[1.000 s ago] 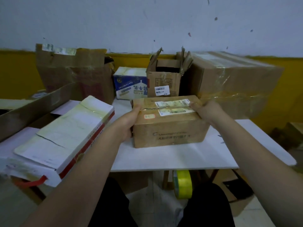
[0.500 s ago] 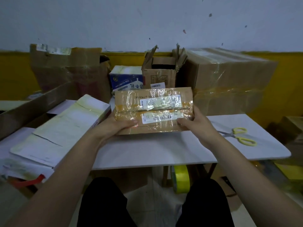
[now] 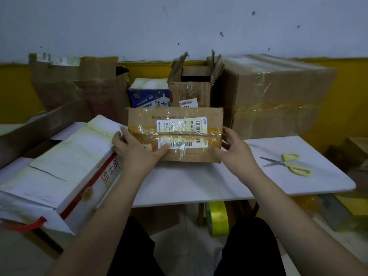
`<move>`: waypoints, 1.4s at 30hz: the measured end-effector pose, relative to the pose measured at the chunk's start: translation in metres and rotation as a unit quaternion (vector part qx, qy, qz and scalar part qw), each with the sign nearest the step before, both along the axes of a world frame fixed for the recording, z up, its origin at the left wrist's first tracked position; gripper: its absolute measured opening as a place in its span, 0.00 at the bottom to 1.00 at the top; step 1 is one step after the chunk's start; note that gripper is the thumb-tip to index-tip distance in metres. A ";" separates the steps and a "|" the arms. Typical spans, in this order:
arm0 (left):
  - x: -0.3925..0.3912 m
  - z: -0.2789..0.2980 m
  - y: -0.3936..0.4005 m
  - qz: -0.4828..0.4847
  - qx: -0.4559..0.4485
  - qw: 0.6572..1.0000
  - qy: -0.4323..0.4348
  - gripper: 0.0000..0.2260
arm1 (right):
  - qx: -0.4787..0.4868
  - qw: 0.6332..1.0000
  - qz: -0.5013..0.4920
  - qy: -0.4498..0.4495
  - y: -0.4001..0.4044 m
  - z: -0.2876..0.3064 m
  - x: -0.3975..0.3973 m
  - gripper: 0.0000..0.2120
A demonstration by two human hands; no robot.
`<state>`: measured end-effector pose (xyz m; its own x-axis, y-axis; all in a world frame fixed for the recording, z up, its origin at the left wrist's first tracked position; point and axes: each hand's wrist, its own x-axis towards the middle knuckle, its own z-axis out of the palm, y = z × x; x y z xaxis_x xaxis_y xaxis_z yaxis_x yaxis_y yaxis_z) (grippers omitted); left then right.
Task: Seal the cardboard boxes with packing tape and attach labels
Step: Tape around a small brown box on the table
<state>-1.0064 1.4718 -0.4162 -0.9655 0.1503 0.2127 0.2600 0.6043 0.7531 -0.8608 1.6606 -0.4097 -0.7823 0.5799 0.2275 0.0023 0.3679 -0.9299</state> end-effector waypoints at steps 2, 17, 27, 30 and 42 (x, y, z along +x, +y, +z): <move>0.004 -0.002 0.005 0.003 0.005 0.998 0.064 0.63 | 0.012 1.000 -0.002 0.002 -0.001 -0.001 -0.002 0.31; 0.014 0.046 0.017 -0.019 -0.096 0.991 0.087 0.46 | 0.154 0.983 -0.084 -0.062 0.012 0.047 0.003 0.14; 0.080 0.020 0.014 -0.147 -0.010 0.947 0.286 0.07 | 0.123 0.958 -0.251 -0.060 -0.012 -0.040 0.065 0.27; 0.107 0.003 0.015 -0.239 -0.027 0.951 0.194 0.05 | 0.125 0.945 -0.197 -0.227 -0.042 -0.065 0.083 0.33; 0.146 -0.050 0.009 -0.141 0.125 0.946 -0.265 0.14 | -0.083 0.972 -0.187 -0.111 -0.075 -0.080 0.076 0.16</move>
